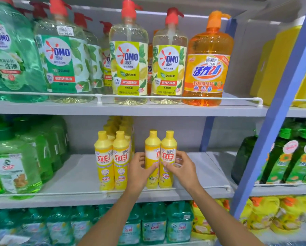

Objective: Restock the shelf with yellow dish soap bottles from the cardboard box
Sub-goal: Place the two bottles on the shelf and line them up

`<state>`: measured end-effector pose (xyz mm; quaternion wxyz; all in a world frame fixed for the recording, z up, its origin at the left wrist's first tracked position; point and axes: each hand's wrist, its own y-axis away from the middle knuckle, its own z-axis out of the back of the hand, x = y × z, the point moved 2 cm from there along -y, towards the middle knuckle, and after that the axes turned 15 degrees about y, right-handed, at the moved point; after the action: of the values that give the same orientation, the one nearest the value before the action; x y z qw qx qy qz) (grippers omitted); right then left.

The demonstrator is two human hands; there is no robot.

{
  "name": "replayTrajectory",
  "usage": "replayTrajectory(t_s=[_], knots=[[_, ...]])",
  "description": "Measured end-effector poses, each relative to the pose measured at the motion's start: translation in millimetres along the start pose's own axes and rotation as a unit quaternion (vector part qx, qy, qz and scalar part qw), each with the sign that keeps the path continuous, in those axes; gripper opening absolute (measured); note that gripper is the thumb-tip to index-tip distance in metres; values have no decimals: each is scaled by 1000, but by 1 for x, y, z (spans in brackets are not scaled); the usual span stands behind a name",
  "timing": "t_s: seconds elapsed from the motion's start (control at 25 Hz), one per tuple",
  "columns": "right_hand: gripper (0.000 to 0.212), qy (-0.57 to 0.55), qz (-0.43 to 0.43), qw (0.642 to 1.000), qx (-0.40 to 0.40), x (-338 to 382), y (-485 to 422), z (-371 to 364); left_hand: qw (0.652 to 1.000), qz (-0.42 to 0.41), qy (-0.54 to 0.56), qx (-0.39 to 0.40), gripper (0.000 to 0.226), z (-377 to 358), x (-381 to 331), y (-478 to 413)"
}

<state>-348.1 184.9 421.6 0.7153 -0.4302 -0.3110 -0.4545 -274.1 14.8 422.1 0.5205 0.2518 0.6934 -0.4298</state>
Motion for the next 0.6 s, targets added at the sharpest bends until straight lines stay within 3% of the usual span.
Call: replayTrajectory(t_s=[0.12, 0.36, 0.6], knots=[[45, -7, 13, 1000, -4, -6, 2, -3, 999, 18, -11, 29, 51, 6, 22, -1], [43, -9, 36, 997, 62, -11, -3, 6, 991, 38, 0, 126, 61, 16, 30, -10], [60, -6, 18, 999, 40, -22, 10, -8, 998, 28, -26, 51, 66, 3, 34, -2]])
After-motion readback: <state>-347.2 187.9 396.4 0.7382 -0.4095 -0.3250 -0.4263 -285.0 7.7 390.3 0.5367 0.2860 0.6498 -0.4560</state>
